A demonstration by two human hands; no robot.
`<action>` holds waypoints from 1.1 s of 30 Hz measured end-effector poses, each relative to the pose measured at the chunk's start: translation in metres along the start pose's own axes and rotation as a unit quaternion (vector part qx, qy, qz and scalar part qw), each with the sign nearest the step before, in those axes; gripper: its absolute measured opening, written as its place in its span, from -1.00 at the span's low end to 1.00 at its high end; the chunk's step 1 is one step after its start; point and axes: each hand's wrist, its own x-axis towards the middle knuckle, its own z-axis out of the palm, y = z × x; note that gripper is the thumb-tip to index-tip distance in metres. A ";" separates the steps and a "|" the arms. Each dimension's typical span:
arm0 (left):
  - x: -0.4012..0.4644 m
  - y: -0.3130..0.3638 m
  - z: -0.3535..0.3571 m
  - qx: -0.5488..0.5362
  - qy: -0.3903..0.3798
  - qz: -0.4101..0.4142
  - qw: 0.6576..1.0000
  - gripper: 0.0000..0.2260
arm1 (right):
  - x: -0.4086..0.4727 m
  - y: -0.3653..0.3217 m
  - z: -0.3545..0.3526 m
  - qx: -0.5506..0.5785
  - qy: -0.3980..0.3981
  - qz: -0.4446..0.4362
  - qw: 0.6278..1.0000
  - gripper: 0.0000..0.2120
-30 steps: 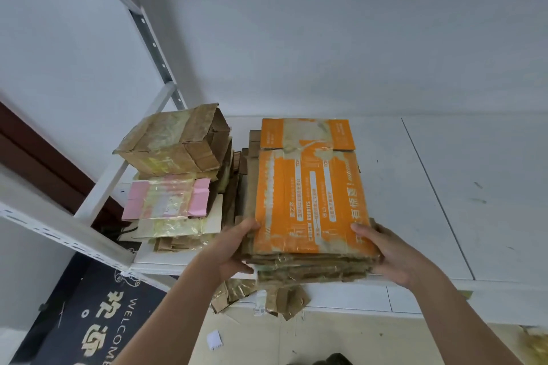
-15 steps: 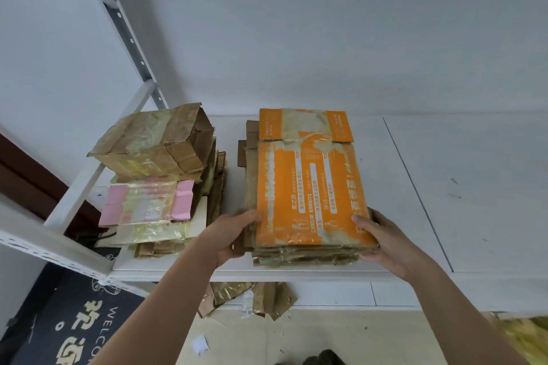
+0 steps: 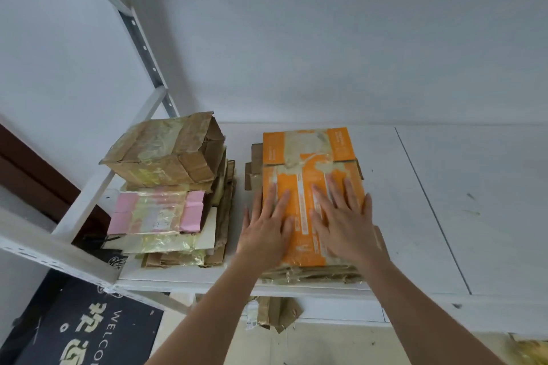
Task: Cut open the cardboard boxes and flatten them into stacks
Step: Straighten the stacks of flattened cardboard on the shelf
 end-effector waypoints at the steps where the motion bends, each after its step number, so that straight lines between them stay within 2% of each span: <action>1: 0.001 -0.002 0.004 -0.004 0.007 -0.004 1.000 -0.48 | 0.001 0.002 0.006 -0.003 0.003 0.005 1.000 -0.34; 5: 0.010 0.004 0.000 0.017 -0.008 -0.025 1.000 -0.48 | 0.009 0.008 0.007 -0.005 -0.007 0.007 1.000 -0.26; 9: 0.007 0.011 -0.006 0.072 -0.014 -0.039 0.997 -0.49 | 0.007 0.002 -0.002 -0.033 -0.011 0.000 0.999 -0.36; 12: -0.004 0.019 -0.024 0.087 -0.019 -0.014 0.996 -0.46 | 0.000 0.001 -0.017 -0.053 -0.013 -0.001 0.999 -0.39; 14: -0.016 0.017 -0.046 0.033 -0.012 0.028 0.999 -0.50 | -0.004 -0.001 -0.029 -0.010 -0.031 0.010 0.999 -0.42; 16: -0.029 0.006 -0.075 -0.045 0.071 0.080 0.993 -0.61 | -0.002 -0.003 -0.046 0.044 -0.063 0.018 0.997 -0.45; 18: -0.039 -0.013 -0.101 -0.005 0.225 0.107 0.968 -0.68 | 0.005 -0.011 -0.065 0.050 -0.073 0.018 0.996 -0.48; 20: -0.045 -0.036 -0.127 0.019 0.350 0.057 0.935 -0.74 | 0.012 -0.029 -0.082 0.052 -0.029 0.005 0.998 -0.53; 22: -0.044 -0.054 -0.146 0.022 0.385 -0.046 0.921 -0.70 | 0.017 -0.057 -0.097 0.122 0.010 -0.031 0.992 -0.54; 24: -0.039 -0.076 -0.156 0.016 0.334 -0.149 0.930 -0.59 | 0.020 -0.087 -0.108 0.219 0.013 -0.077 0.973 -0.53; 26: -0.033 -0.101 -0.154 0.020 0.268 -0.195 0.943 -0.58 | 0.024 -0.119 -0.114 0.284 -0.015 -0.105 0.953 -0.50; 30: -0.026 -0.130 -0.141 0.010 0.198 -0.158 0.967 -0.67 | 0.041 -0.172 -0.104 0.371 -0.040 -0.089 0.924 -0.46; 33: -0.039 -0.143 -0.125 0.002 0.139 -0.135 0.981 -0.71 | 0.051 -0.199 -0.073 0.310 -0.045 -0.081 0.946 -0.52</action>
